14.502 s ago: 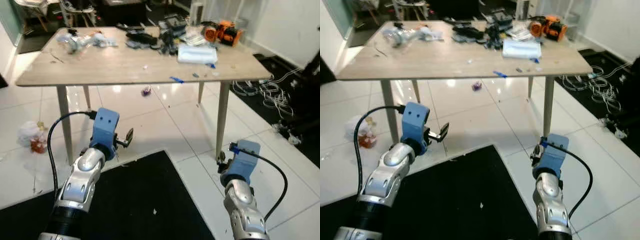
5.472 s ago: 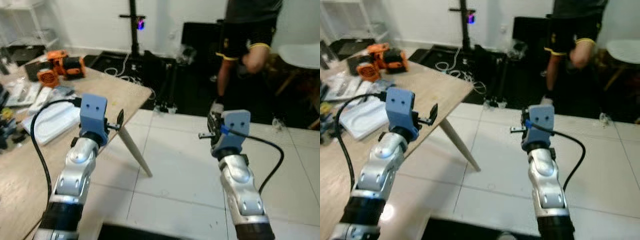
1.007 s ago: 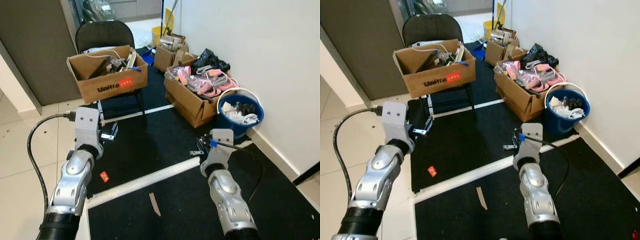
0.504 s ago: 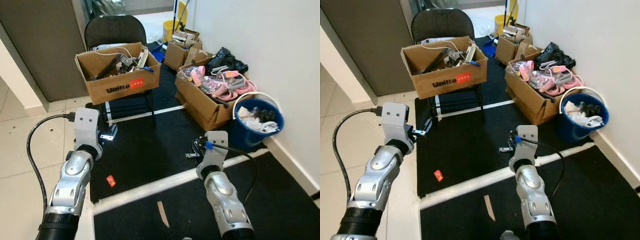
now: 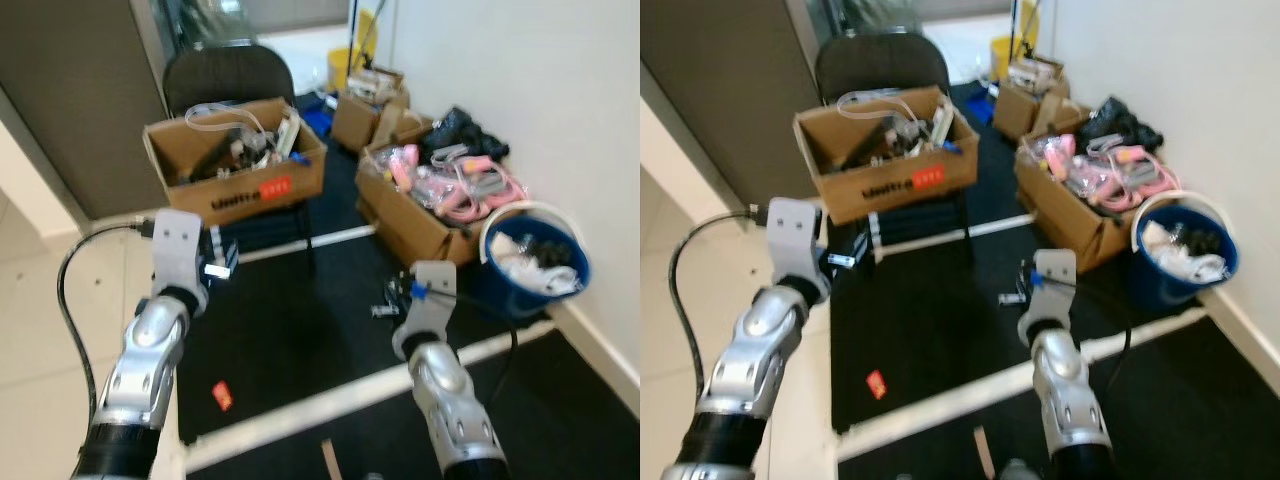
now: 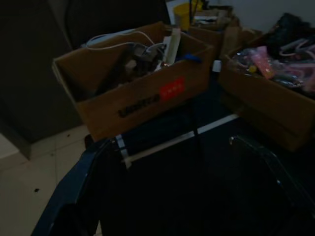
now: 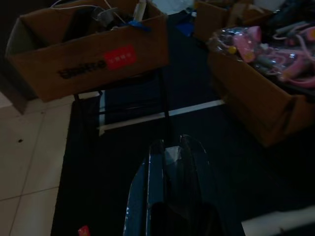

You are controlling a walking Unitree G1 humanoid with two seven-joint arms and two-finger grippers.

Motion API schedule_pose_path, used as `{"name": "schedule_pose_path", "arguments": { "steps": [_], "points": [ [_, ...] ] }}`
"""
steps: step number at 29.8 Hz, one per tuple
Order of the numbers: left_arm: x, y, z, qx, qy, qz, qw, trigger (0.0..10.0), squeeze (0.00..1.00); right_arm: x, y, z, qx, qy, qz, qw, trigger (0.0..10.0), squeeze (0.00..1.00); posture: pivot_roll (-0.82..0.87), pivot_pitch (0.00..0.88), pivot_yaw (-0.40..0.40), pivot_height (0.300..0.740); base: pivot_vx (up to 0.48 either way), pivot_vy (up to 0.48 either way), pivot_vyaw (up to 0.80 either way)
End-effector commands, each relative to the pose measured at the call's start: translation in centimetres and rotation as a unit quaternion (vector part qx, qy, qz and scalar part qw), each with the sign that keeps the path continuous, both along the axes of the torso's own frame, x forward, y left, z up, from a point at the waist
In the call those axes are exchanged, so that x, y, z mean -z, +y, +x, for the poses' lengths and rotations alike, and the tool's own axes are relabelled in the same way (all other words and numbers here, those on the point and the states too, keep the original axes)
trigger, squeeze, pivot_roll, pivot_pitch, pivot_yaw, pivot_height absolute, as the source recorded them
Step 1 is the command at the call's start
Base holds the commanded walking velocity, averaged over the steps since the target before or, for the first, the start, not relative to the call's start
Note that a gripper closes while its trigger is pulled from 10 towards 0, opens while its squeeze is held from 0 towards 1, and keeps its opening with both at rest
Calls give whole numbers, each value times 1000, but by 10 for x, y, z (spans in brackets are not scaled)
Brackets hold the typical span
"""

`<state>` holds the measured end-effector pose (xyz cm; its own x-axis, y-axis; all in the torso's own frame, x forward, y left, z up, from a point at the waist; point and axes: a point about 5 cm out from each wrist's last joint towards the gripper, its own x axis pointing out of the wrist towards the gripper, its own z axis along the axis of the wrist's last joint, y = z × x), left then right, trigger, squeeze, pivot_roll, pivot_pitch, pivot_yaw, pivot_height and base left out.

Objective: Picking trash to rubbish bin

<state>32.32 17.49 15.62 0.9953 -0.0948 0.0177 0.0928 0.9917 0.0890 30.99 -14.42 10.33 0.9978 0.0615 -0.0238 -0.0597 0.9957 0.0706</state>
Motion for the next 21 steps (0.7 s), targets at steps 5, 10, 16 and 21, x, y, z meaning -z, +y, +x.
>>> {"name": "schedule_pose_path", "arguments": {
  "steps": [5, 10, 16, 21],
  "points": [
    [2, 0, -1, 3, 6, 3, 1000, 10000, 0, 5, -4, -1, 6, 9, 2, 1000, 10000, 0, 4, 158, 60, 740, 409, 0, 0],
    [2, 0, -1, 3, 7, 6, 1000, 10000, 0, 4, -3, -1, 7, 8, 2, 1000, 10000, 0, 5, 152, 61, 740, 408, 0, 0],
    [2, 0, -1, 3, 6, 6, 1000, 10000, 0, 3, -3, 0, 7, 7, 3, 1000, 10000, 0, 5, 151, 60, 740, 411, 0, 0],
    [2, 0, -1, 4, 6, 6, 1000, 10000, 0, 2, -3, 1, 9, 5, 3, 1000, 10000, 0, 4, 151, 60, 740, 410, 0, 0]
  ]
}}
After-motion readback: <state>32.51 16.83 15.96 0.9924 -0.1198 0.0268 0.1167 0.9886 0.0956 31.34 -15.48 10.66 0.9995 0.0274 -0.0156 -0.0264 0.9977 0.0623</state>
